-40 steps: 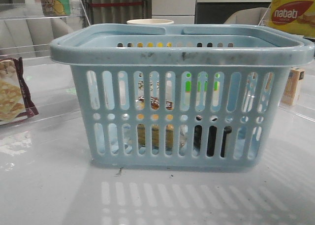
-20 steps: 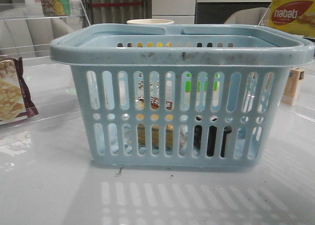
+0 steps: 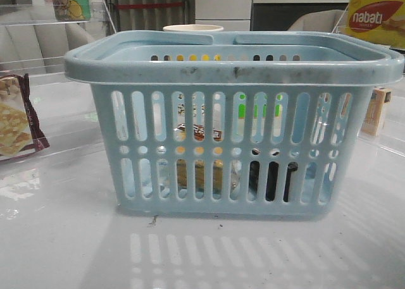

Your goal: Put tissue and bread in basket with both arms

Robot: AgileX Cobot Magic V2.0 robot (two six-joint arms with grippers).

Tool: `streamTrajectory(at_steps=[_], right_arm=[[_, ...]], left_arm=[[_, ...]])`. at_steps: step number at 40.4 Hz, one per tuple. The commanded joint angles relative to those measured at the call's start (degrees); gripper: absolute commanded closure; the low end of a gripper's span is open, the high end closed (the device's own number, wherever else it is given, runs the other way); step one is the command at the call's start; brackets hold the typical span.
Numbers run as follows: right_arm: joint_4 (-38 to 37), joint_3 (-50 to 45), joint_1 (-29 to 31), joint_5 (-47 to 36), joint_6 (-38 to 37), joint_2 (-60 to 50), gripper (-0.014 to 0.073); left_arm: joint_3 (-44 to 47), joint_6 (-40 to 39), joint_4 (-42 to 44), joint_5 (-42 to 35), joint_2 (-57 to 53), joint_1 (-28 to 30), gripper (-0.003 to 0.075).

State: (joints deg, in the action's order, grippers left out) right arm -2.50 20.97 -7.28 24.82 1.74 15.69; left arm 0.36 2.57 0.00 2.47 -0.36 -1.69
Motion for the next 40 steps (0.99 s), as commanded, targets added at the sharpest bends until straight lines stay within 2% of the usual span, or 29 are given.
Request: streamTrajectory(at_steps=[1,8,17,33,40], right_arm=[[-0.84,-5.49,3.59,-11.69,0.46,-6.19,0.0539],[-0.84,-15.74,6.53,-18.86,0.46,-14.36,0.0539],[0.23,-22.81,6.6,-27.04,0.41,-17.34,0.0539],[0.75,-22.67,6.53,-26.87,0.41,-17.38,0.0539],[0.75,-22.67,8.78,-26.87,0.41,-17.38,0.0539]], left_arm=[[0.04,-0.19,-0.57,-5.34,-1.07,0.12,0.0629],[0.04,-0.19,-0.57,-5.34,-1.07,0.12,0.0629],[0.04,-0.19,-0.57,-5.34,-0.96,0.12,0.0629],[0.04,-0.19,-0.57,-5.34,-0.96,0.12,0.0629],[0.04,-0.19,-0.57,-5.34,-0.96,0.12,0.0629]])
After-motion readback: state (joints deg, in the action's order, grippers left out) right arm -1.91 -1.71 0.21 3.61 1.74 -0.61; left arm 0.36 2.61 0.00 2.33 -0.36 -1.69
